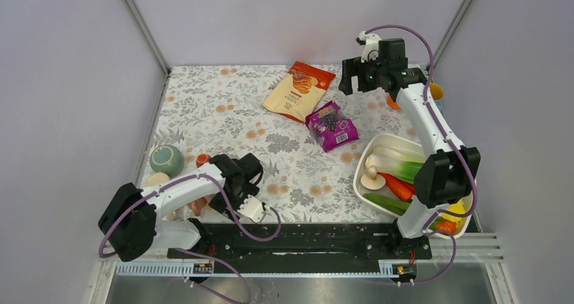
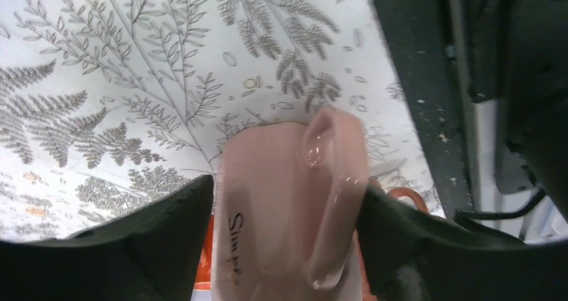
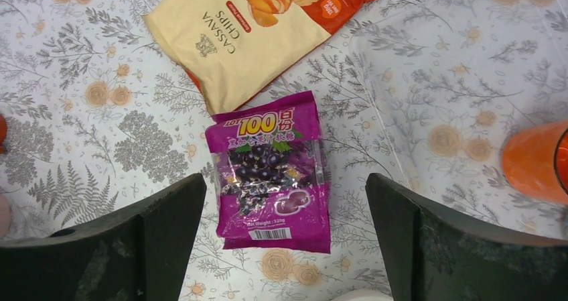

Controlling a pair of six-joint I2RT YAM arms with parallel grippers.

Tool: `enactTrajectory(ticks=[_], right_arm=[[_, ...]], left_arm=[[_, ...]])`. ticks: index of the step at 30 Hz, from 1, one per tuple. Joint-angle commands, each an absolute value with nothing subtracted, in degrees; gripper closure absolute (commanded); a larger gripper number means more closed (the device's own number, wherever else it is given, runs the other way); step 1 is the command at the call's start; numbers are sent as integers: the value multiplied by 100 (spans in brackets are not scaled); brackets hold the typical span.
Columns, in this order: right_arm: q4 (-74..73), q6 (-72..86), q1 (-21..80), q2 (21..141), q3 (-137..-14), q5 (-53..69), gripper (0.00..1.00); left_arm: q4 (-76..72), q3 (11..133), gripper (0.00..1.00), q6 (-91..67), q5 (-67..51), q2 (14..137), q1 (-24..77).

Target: Turn the mug right side up

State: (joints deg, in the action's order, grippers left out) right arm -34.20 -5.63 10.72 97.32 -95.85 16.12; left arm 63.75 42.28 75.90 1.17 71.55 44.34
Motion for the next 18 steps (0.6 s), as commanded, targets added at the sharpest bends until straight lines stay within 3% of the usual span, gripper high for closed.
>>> enactTrajectory(ticks=[1, 6, 7, 14, 18], right_arm=[[-3162, -488, 1127, 9457, -9537, 1940, 1], [-3116, -440, 1150, 9458, -9445, 2022, 1], [-3114, -432, 1153, 9458, -9418, 2041, 1], [-3118, -271, 1160, 9283, -9189, 2058, 0], [-2762, 157, 1161, 8799, -8625, 2195, 1]], left_arm=[[5293, 4114, 39, 7469, 1016, 7325, 4434], [5033, 4440, 93, 7290, 832, 7525, 4349], [5001, 4524, 100, 7229, 793, 7573, 4322], [4403, 5359, 100, 6409, 619, 7994, 3859], [4160, 6168, 100, 5415, -445, 8064, 3197]])
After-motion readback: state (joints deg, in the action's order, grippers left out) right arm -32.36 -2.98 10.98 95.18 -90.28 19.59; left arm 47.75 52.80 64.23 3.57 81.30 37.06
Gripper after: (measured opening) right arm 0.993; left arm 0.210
